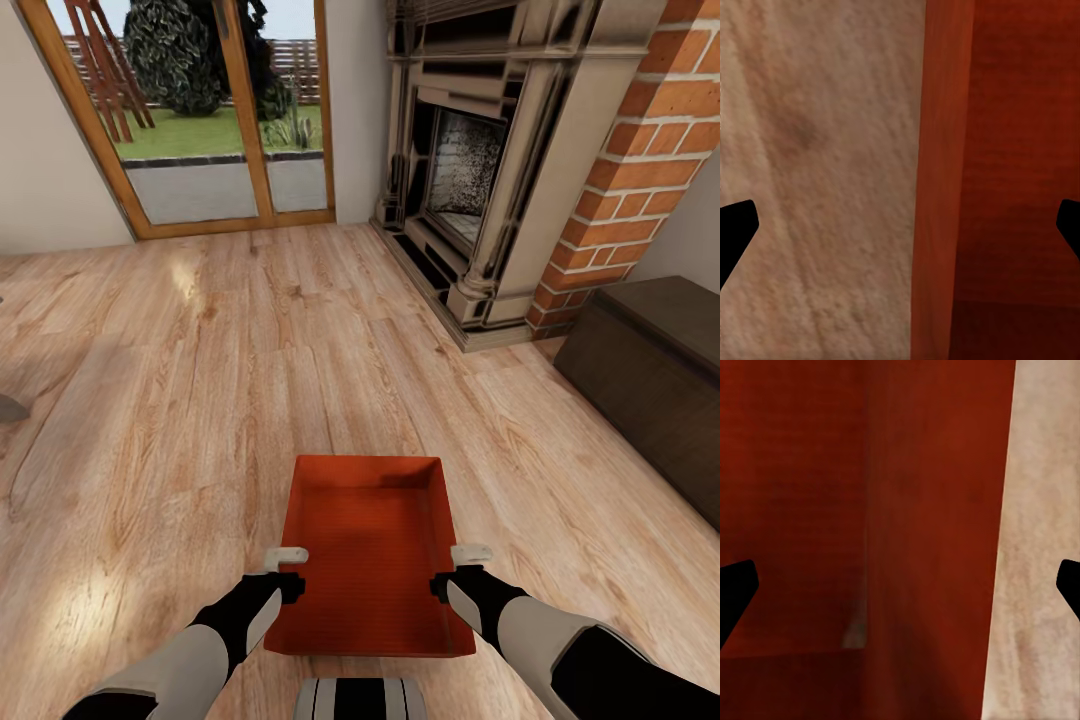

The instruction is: Move the two storage containers from the living room to the garage. In the garage, place one container on the floor and stack the other container on top of it (either order is fine).

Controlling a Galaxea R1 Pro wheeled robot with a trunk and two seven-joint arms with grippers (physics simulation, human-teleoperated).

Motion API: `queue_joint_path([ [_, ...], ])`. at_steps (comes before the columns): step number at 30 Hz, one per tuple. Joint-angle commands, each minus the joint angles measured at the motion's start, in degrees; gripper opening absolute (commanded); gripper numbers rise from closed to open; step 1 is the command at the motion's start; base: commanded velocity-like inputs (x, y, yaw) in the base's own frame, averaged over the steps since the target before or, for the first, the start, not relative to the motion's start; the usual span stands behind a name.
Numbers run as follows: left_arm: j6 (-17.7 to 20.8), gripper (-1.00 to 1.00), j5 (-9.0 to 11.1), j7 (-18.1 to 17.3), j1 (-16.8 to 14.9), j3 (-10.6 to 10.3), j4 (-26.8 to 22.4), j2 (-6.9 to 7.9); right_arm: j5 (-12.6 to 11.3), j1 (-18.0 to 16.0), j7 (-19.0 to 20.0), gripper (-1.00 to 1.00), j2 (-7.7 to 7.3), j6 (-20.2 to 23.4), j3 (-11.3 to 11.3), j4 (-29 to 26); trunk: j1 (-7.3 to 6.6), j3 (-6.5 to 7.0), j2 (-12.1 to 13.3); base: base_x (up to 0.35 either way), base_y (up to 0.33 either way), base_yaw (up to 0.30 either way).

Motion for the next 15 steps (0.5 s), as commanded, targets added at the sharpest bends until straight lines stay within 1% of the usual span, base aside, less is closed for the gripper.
queue_joint_path([
  [1,0.5,1.00,-0.3,0.3,0.0,-0.2,-0.1,0.03,-0.3,0.4,-0.2,1.00,-0.06,0.4,0.0,-0.3,0.69,-0.05,0.0,0.000,0.000,0.000],
  [5,0.5,1.00,-0.3,0.3,0.0,-0.2,0.0,0.03,-0.3,0.4,0.7,1.00,-0.18,0.4,0.0,-0.3,0.69,-0.05,0.0,0.000,0.000,0.000],
  [10,0.5,1.00,-0.2,0.3,0.0,-0.2,0.0,-0.03,-0.3,0.4,0.9,1.00,-0.13,0.3,0.0,-0.3,0.69,-0.05,0.0,0.000,0.000,0.000],
  [15,0.5,1.00,-0.2,0.3,0.0,-0.2,0.0,-0.05,-0.3,0.4,0.9,1.00,-0.15,-1.3,0.1,-0.3,0.69,-0.05,0.0,0.000,0.000,0.000],
])
